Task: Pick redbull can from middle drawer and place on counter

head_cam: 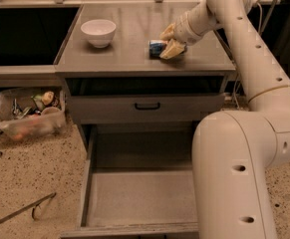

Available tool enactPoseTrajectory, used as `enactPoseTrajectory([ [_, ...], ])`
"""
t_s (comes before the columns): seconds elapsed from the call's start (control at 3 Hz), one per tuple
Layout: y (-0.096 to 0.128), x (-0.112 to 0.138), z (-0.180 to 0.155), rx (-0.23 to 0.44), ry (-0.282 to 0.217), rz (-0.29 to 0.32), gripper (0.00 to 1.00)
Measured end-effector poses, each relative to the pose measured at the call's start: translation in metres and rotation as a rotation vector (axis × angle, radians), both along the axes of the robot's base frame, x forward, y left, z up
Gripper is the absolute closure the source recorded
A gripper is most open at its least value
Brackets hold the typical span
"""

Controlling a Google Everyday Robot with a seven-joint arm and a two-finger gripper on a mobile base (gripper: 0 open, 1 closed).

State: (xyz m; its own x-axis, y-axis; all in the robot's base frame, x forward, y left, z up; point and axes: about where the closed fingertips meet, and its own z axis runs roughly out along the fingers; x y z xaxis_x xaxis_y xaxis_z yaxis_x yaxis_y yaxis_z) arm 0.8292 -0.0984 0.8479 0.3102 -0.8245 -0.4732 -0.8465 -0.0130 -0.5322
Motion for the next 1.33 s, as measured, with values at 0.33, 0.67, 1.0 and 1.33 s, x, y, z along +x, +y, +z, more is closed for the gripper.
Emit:
enactPoseTrajectory([
  [0.33, 0.0000, 0.0000, 0.0000, 0.000, 0.000, 0.000, 0.58],
  [0.67, 0.0001, 0.0000, -0.0001, 0.000, 0.000, 0.000, 0.35],
  [1.0, 0.0001, 0.0000, -0.0001, 0.000, 0.000, 0.000, 0.12],
  [1.33, 0.0001, 0.0000, -0.0002, 0.000, 0.000, 0.000, 0.00],
])
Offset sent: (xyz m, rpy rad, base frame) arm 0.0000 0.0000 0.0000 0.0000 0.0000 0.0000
